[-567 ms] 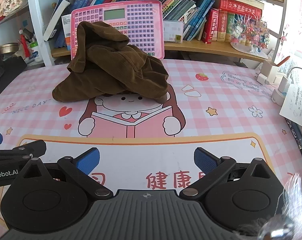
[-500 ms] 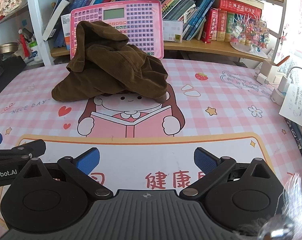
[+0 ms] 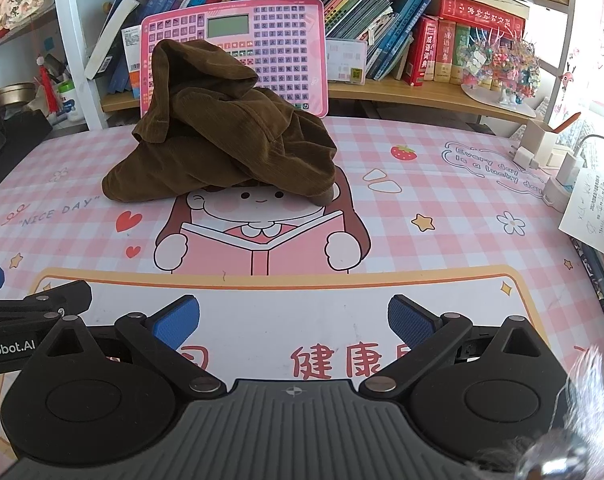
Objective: Fold clothes
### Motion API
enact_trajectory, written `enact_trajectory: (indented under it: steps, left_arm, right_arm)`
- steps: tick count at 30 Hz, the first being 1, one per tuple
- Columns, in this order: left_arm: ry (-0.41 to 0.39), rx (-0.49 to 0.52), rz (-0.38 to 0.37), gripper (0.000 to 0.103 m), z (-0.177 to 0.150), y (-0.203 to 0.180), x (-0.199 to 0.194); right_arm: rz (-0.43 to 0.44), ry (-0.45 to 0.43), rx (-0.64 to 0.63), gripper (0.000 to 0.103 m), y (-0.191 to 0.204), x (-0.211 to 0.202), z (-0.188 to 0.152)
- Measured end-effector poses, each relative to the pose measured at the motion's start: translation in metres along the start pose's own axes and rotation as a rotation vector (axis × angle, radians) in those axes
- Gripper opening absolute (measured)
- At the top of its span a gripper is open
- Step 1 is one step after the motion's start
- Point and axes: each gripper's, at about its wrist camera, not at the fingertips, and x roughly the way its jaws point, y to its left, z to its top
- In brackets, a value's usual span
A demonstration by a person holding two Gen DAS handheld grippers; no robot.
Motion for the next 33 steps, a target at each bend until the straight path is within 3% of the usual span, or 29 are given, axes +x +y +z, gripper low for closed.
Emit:
enact_trajectory:
  steps: [33]
  left_arm:
    - [0.041,0.005,0.007,0.103,0.0017,-0.0006,0.0045]
  right_arm:
    - [-0.004,0.009,-0.002,0.102,0.0009,0.0031,0.0008]
